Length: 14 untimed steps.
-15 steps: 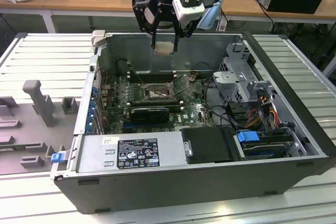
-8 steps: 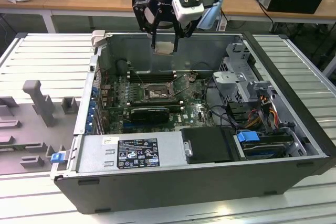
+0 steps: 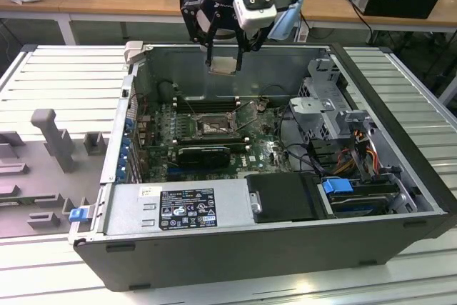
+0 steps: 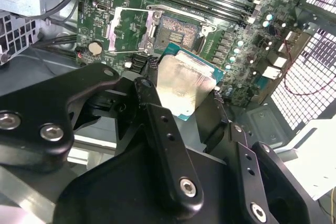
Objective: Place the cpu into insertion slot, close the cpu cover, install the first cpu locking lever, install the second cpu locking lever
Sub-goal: 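Place the cpu into insertion slot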
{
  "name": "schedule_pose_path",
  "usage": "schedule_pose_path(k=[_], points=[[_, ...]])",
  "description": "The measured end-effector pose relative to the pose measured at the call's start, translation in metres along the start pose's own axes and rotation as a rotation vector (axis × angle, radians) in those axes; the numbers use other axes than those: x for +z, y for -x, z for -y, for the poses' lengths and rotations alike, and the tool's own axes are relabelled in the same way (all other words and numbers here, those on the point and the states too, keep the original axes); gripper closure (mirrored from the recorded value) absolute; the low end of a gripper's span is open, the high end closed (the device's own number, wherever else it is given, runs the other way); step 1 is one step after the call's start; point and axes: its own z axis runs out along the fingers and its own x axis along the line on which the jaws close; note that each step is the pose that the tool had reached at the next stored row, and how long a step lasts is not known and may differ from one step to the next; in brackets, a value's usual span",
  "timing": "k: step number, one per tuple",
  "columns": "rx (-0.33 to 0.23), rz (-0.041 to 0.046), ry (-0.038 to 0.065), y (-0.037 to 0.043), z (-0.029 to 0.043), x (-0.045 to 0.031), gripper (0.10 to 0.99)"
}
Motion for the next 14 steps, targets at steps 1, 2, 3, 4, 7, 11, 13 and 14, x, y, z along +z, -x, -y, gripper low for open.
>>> schedule_pose_path(k=[1,2,3,4,7,11,13,14], points=[[0.003,0.0002,0.0,0.0,0.0,0.0,0.557],[0.005,0.0003,0.0,0.0,0.0,0.0,0.557],[0.006,0.0005,0.0,0.0,0.0,0.0,0.557],[0.008,0.0007,0.0,0.0,0.0,0.0,0.557],[0.014,0.0012,0.0,0.0,0.0,0.0,0.557],[0.022,0.0019,0.0,0.0,0.0,0.0,0.557],[0.026,0.0023,0.001,0.0,0.0,0.0,0.557],[0.028,0.0024,0.001,0.0,0.0,0.0,0.557]])
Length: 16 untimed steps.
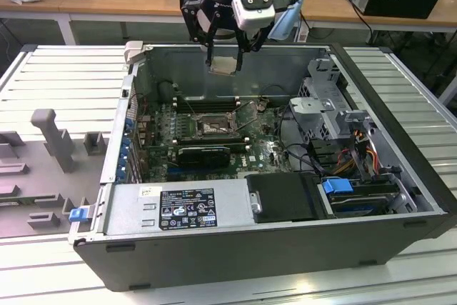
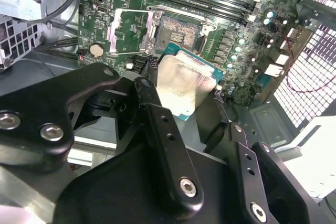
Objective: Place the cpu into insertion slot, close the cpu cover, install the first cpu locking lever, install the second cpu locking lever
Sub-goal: 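Place the cpu into insertion slot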
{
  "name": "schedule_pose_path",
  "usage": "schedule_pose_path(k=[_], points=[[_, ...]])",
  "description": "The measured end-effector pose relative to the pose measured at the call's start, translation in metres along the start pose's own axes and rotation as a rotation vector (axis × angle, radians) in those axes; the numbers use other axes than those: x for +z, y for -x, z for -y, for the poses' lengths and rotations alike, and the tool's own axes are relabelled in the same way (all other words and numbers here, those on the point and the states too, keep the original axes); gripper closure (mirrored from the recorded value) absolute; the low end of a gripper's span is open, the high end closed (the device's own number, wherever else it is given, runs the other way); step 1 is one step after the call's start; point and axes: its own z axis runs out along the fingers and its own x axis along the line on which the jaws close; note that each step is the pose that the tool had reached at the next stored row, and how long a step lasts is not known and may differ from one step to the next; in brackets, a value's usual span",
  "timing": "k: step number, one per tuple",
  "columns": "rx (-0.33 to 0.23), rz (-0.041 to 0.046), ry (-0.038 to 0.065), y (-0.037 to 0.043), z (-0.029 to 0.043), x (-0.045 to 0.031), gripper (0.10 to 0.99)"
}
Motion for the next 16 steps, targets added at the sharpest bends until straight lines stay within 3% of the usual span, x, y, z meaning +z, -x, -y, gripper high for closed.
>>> schedule_pose_path(k=[16], points=[[0.033,0.0029,0.001,0.0,0.0,0.0,0.557]])
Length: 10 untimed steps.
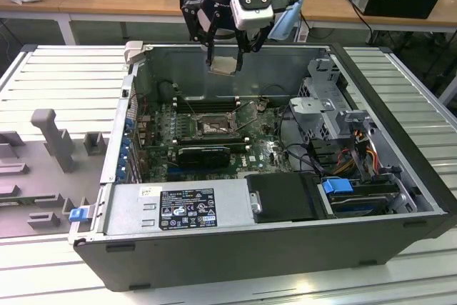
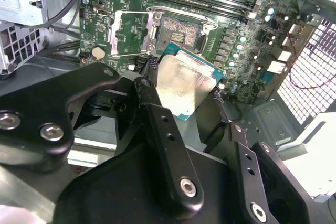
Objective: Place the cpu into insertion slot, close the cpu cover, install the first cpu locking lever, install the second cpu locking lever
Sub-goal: 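Place the cpu into insertion slot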
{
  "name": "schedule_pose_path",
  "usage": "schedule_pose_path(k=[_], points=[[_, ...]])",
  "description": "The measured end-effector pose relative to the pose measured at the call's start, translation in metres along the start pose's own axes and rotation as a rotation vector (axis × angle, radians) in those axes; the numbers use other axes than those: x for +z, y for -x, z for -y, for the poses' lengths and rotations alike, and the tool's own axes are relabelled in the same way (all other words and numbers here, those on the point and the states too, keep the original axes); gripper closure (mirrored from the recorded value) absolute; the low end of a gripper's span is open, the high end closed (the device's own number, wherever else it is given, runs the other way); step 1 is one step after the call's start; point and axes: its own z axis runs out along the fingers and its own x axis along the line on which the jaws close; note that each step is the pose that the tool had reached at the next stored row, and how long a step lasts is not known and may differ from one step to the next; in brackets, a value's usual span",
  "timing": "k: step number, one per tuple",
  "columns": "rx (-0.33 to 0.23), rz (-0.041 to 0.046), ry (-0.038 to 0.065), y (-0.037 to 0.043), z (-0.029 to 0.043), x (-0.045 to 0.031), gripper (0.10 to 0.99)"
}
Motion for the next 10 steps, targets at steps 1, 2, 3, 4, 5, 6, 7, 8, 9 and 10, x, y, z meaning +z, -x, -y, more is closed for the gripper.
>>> schedule_pose_path(k=[1,2,3,4,5,6,7,8,9,10], points=[[0.002,0.0003,0.0,0.0,0.0,0.0,0.557],[0.007,0.0006,0.0,0.0,0.0,0.0,0.557],[0.009,0.0009,0.0,0.0,0.0,0.0,0.557],[0.012,0.001,0.0,0.0,0.0,0.0,0.557],[0.014,0.0012,0.0,0.0,0.0,0.0,0.557],[0.015,0.0014,0.0,0.0,0.0,0.0,0.557],[0.017,0.0016,0.0,0.0,0.0,0.0,0.557],[0.019,0.0017,0.0,0.0,0.0,0.0,0.557],[0.023,0.002,0.0,0.0,0.0,0.0,0.557],[0.026,0.0023,0.0,0.0,0.0,0.0,0.557]])
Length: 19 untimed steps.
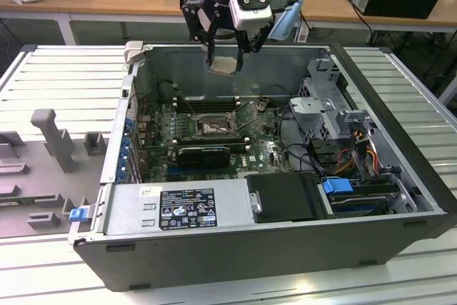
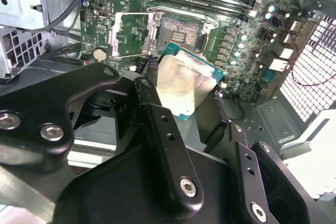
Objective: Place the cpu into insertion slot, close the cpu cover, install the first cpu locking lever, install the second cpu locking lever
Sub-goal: 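Place the cpu into insertion slot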
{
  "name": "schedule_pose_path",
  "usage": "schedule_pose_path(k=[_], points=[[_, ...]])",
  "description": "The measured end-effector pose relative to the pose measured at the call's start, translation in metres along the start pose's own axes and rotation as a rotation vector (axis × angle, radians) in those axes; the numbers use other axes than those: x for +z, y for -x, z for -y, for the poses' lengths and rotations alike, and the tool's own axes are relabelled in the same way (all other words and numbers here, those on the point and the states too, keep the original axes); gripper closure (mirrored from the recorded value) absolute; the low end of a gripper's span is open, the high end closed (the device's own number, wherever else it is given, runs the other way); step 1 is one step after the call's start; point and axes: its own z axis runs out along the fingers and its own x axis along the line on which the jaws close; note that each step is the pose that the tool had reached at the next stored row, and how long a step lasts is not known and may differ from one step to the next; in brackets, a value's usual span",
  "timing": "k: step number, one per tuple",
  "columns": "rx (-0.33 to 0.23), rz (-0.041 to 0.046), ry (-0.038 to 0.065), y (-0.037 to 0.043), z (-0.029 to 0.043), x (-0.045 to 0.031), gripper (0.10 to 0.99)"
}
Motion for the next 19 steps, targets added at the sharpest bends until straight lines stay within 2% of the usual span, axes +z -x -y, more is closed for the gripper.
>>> schedule_pose_path(k=[19], points=[[0.037,0.0033,0.001,0.0,0.0,0.0,0.557]])
